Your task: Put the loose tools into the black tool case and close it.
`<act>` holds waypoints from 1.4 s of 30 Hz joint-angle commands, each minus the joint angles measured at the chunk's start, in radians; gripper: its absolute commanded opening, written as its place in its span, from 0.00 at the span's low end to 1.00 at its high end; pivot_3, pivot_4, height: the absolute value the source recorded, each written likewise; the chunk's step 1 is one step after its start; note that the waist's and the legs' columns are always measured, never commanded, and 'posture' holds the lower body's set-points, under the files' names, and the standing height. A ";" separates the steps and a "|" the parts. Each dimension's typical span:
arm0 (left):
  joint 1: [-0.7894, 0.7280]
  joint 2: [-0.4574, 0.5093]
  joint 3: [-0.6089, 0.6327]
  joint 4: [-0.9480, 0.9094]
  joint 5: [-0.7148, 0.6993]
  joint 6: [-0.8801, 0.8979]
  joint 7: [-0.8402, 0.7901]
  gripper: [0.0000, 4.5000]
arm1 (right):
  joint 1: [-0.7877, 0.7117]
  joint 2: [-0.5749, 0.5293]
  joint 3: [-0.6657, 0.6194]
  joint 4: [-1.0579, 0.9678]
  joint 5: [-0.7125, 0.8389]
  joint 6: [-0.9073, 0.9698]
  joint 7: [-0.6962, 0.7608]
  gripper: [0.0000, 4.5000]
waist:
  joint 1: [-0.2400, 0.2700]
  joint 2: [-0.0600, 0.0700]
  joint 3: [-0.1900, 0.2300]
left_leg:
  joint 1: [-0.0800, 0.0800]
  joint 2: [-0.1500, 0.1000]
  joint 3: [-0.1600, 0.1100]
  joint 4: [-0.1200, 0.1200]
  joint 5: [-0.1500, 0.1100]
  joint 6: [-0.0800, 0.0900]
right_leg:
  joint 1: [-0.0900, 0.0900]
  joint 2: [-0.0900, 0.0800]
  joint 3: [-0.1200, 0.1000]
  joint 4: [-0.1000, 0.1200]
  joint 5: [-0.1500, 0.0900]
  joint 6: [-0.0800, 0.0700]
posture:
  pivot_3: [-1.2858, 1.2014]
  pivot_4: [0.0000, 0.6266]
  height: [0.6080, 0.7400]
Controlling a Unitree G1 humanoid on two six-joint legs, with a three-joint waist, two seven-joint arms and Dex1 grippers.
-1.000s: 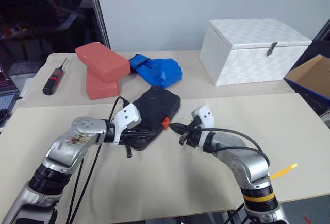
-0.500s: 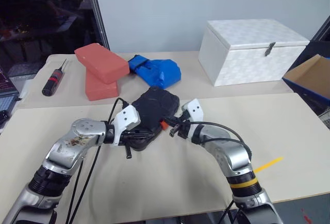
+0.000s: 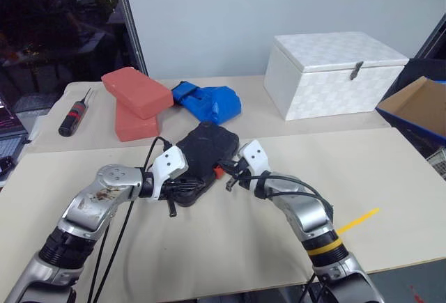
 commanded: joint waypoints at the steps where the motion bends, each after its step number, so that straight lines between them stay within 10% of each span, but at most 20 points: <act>1: 0.034 -0.001 -0.040 0.052 0.045 0.014 0.008 0.00 | 0.026 -0.012 0.054 0.119 -0.063 0.023 0.006 0.02 | 0.000 0.000 -0.002 | 0.000 0.000 0.000 0.000 0.000 0.000 | 0.000 0.000 0.000 0.000 0.000 0.000 | 0.52 0.24 1.00; 23: 0.036 -0.031 -0.034 0.077 0.056 -0.008 0.012 0.00 | 0.012 0.053 0.074 0.258 -0.141 -0.205 0.011 0.02 | -0.023 0.004 -0.003 | 0.001 0.000 -0.013 -0.002 -0.006 -0.009 | -0.003 0.000 -0.005 -0.017 0.000 0.000 | 0.52 0.24 1.00; 35: 0.152 -0.082 0.341 -0.100 -0.384 0.081 -0.057 0.00 | 0.074 -0.022 -0.107 -0.160 0.081 -0.191 0.115 0.02 | -0.015 0.003 0.014 | -0.021 -0.001 -0.008 -0.001 0.001 0.000 | -0.022 0.000 -0.002 -0.013 0.006 0.007 | 0.52 0.24 1.00; 42: 0.288 -0.027 0.462 -0.196 -0.468 0.104 -0.038 0.50 | 0.289 -0.319 -0.265 -0.559 0.269 0.018 0.250 0.56 | 0.021 0.004 0.015 | -0.043 -0.003 -0.003 0.000 -0.016 -0.007 | -0.043 0.000 -0.002 -0.004 0.006 0.003 | 0.52 0.24 1.00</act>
